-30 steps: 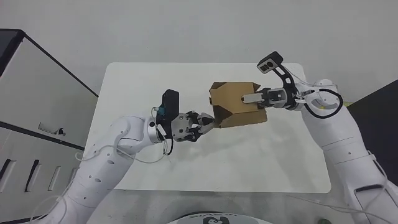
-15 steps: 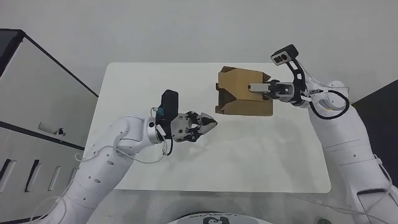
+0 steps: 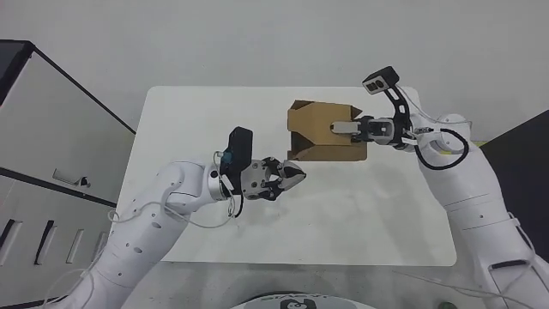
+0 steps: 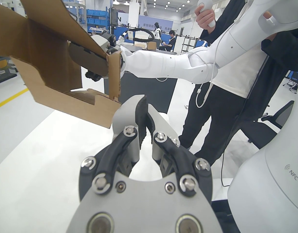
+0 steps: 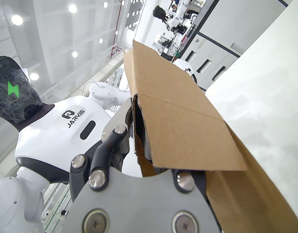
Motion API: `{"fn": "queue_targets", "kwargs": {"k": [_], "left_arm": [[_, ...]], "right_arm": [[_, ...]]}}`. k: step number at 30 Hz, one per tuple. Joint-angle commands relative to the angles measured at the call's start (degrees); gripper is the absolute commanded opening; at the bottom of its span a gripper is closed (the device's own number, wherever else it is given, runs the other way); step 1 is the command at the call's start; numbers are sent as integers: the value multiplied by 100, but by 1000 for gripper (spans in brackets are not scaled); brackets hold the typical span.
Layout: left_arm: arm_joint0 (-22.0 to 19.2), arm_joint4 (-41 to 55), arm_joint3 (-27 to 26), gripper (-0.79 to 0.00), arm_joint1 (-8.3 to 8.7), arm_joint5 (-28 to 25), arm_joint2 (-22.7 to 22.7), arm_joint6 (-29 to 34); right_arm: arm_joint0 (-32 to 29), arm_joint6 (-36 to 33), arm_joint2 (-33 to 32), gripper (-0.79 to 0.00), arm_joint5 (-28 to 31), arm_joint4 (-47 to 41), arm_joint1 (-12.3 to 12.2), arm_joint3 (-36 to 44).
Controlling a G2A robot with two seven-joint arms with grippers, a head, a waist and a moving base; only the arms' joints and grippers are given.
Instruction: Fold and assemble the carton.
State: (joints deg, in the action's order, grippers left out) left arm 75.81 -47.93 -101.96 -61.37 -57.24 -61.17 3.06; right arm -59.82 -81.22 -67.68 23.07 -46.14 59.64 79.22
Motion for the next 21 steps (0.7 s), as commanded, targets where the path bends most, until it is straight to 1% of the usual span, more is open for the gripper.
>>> {"fn": "queue_targets", "kwargs": {"k": [1,12,21], "left_arm": [[3,-18,6,-785,0,0,-13,-21],[54,-132,-22,-785,9,14,-98,-115],[69,-142,-39,-785,13,-6,-108,-117]], "right_arm": [[-4,-48,23,-785,-48,-67,8,-7],[105,-667,185,-785,-667,-473,78,-234],[213,-678,505,-785,-679,-677,75,-344]]}}
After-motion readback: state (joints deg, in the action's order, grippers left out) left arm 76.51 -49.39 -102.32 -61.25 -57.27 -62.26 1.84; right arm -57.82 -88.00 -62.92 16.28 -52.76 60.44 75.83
